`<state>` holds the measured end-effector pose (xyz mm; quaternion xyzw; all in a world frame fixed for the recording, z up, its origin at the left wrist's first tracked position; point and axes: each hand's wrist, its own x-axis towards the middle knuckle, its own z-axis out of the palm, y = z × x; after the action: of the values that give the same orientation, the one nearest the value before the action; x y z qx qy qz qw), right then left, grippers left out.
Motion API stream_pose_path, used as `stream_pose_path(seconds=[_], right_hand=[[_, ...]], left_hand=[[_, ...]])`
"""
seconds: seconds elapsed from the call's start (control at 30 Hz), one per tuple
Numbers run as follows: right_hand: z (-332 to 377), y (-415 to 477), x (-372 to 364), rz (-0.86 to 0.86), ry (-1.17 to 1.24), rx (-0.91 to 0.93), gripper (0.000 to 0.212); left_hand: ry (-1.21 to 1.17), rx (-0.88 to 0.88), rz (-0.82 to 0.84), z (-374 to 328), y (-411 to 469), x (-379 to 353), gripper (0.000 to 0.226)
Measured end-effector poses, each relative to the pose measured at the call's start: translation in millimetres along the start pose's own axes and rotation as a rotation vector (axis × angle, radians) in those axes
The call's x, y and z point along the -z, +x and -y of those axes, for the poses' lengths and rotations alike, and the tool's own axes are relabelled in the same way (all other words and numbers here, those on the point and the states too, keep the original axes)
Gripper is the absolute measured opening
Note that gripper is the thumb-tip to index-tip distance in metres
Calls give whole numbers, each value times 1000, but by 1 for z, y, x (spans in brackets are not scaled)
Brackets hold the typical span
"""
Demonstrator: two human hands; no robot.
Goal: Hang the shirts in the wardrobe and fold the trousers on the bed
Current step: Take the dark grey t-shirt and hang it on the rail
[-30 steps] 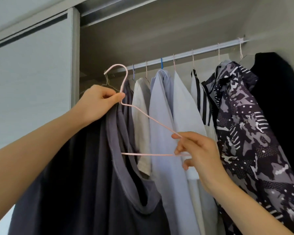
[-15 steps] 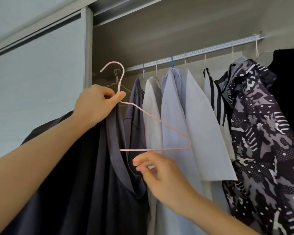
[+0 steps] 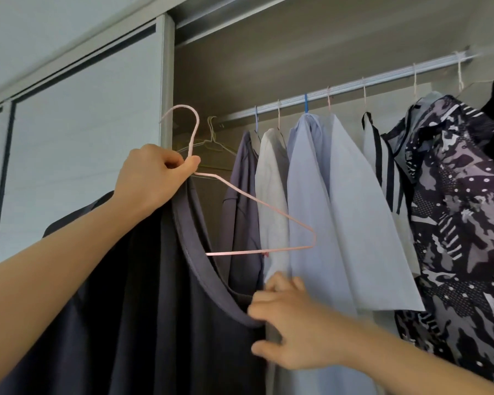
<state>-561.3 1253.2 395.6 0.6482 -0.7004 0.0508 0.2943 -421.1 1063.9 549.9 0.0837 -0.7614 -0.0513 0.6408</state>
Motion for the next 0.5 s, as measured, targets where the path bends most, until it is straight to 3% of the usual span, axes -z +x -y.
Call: stream_pose_path(seconds=[0.1, 0.27, 0.5], right_hand=[[-24, -5, 15, -45, -79, -73, 30], [-50, -12, 46, -200, 293, -173, 21], [-51, 1, 57, -333, 253, -244, 19]], left_hand=[[86, -30, -16, 14, -1, 9, 42], [181, -68, -19, 35, -1, 15, 44], [112, -119, 32, 13, -8, 5, 43]])
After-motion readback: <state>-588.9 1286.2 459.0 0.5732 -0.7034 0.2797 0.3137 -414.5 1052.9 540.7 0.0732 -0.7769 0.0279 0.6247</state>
